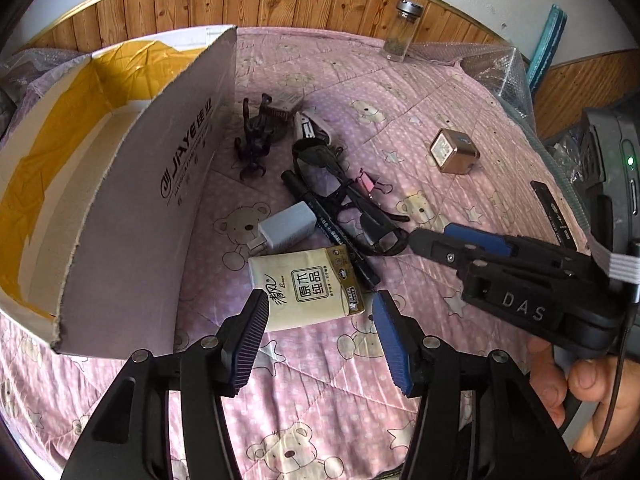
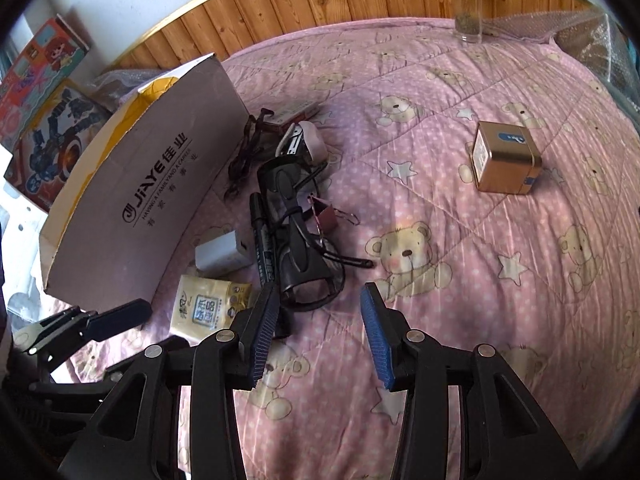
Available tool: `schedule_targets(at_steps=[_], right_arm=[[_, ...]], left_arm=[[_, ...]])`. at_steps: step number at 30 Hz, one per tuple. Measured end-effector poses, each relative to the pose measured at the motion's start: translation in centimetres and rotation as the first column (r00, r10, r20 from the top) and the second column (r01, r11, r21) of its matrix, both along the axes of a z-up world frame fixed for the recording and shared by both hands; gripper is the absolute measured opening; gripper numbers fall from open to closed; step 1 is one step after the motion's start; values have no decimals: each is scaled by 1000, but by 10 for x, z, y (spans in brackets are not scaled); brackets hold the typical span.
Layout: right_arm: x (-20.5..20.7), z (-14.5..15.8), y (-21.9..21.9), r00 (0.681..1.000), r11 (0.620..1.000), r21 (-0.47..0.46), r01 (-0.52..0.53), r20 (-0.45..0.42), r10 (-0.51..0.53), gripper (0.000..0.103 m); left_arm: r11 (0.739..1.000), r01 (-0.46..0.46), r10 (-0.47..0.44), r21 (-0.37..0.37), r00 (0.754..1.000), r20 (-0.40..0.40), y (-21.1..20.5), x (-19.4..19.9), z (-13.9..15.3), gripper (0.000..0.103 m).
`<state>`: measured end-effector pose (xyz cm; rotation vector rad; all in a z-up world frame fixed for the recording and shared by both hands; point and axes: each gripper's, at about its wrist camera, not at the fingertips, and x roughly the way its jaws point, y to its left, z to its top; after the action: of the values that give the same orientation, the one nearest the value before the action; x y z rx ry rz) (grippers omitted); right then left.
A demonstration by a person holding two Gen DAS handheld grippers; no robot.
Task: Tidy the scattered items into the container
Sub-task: 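Grasp the cream tissue pack with the left tool while the right tool approaches the pink binder clip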
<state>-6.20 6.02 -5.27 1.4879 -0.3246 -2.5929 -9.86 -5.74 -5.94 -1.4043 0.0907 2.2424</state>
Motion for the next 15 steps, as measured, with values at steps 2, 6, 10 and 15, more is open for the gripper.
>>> schedule_targets(at_steps=[2,6,10,15], right_arm=[[-15,-4,-3,999,999,17,-32,-1,32,47],[-45,-19,-15,992,989,73,-126,28,124,51],[-64,-39,-26,977,975,79,-209,65,204,50],[-67,-41,-6,985,986,18,-168,44,167,31]], left_arm=[[1000,-11,11,-3,1000,23,1,-6,-9,56],[999,-39,39,-6,998,45,4,-14,-23,65],[999,-43,43,-23,998,34,11,-19,-31,77],[997,-49,51,-56,998,25,18,-30,-46,80]])
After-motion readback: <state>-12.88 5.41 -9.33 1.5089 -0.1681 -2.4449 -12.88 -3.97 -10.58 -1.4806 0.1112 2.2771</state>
